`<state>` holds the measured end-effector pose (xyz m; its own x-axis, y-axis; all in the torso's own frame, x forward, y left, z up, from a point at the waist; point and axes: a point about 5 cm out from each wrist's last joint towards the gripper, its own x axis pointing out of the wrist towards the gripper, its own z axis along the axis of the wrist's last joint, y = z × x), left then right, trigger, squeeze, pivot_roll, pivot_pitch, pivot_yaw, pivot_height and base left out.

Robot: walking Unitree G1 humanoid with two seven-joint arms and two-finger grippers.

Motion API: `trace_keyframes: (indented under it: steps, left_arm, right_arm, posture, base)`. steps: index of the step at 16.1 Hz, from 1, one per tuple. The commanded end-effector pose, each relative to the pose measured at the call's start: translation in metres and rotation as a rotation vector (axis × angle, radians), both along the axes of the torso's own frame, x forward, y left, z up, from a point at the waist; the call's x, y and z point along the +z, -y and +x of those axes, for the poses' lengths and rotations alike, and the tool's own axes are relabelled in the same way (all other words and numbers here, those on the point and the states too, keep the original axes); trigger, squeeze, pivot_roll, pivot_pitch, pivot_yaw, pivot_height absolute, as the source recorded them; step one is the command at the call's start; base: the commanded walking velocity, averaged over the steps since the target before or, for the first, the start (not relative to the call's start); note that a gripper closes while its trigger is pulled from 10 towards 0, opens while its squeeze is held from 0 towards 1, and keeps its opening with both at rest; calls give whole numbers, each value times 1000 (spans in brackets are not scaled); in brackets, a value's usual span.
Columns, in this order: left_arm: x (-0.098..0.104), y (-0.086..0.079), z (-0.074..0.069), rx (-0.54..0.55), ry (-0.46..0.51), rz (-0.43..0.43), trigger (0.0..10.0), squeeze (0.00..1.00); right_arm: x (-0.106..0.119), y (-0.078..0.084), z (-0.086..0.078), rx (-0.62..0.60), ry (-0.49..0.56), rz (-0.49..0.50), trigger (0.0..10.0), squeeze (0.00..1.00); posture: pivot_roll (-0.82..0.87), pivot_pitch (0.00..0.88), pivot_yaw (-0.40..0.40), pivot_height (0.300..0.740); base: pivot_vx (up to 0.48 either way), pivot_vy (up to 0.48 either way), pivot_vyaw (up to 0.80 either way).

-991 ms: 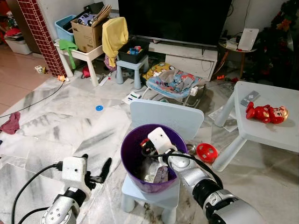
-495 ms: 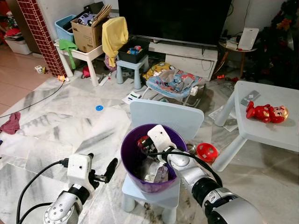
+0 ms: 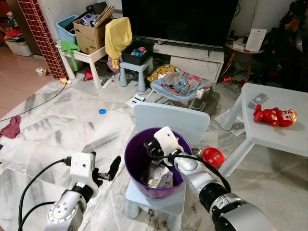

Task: Picking trash to rubbish bin

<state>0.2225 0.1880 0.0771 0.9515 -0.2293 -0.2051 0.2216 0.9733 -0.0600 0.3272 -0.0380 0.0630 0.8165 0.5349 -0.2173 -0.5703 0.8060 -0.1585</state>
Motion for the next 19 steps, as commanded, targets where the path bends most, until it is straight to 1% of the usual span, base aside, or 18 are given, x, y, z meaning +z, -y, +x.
trace_keyframes:
  steps: [1,2,3,4,6,7,8,9,10,11,12,13,15,16,18,19]
  left_arm:
    - [12,-1,8,21,59,28,10000,1000]
    - [21,0,15,33,100,28,10000,1000]
    - [37,4,28,56,163,15,10000,1000]
    - [43,7,33,57,189,5,10000,1000]
    - [55,15,44,61,241,-2,10000,1000]
    - [58,19,48,69,253,-1,10000,1000]
    - [59,21,50,70,256,-5,10000,1000]
    - [61,25,55,66,260,-3,10000,0]
    - [61,28,60,68,256,-20,10000,0]
    - [62,28,63,73,253,-31,10000,0]
    - [61,28,64,78,251,-31,10000,0]
    - [61,28,66,87,247,-34,10000,0]
    - [60,29,67,103,236,-52,10000,0]
    - [59,29,67,111,223,-69,10000,0]
    - [58,31,67,111,221,-74,10000,0]
    - [57,32,67,112,219,-84,10000,0]
  right_arm:
    - [28,3,12,-32,132,88,10000,1000]
    - [41,8,15,-59,199,124,10000,1000]
    - [58,20,18,-107,286,162,10000,1000]
    - [65,28,19,-137,321,174,10000,1000]
    - [82,48,16,-200,398,189,10000,1000]
    - [88,56,14,-221,421,189,10000,1000]
    - [91,60,12,-231,430,190,10000,1000]
    - [96,70,9,-260,442,191,10000,1000]
    - [100,78,5,-294,436,185,10000,922]
    - [102,82,3,-305,431,181,10000,776]
    - [102,86,2,-312,427,177,10000,129]
    - [102,88,2,-317,421,173,10000,0]
    - [104,90,1,-325,402,162,10000,0]
    - [106,89,1,-328,393,161,10000,0]
    - [107,87,1,-323,385,164,10000,0]
    - [107,86,0,-316,385,164,10000,0]
  posture:
    - [157,18,-30,740]
    - [143,14,-28,740]
    - [118,10,-28,740]
    - [106,9,-28,740]
    - [56,7,-23,740]
    - [35,5,-19,740]
    - [27,4,-18,740]
    - [14,0,-17,740]
    - [4,0,-15,740]
    - [-2,0,-15,740]
    - [-7,0,-16,740]
    - [-7,0,-17,740]
    - [-6,0,-20,740]
    - [-5,0,-21,740]
    - [-5,0,-24,740]
    - [-5,0,-26,740]
  base:
    - [0,0,0]
    - [0,0,0]
    - [0,0,0]
    - [0,0,0]
    - [0,0,0]
    - [0,0,0]
    - [0,0,0]
    - [0,0,0]
    - [0,0,-506]
    - [0,0,-719]
    - [0,0,-800]
    - [0,0,-800]
    - [0,0,-800]
    - [0,0,-800]
    - [0,0,-775]
    - [0,0,0]
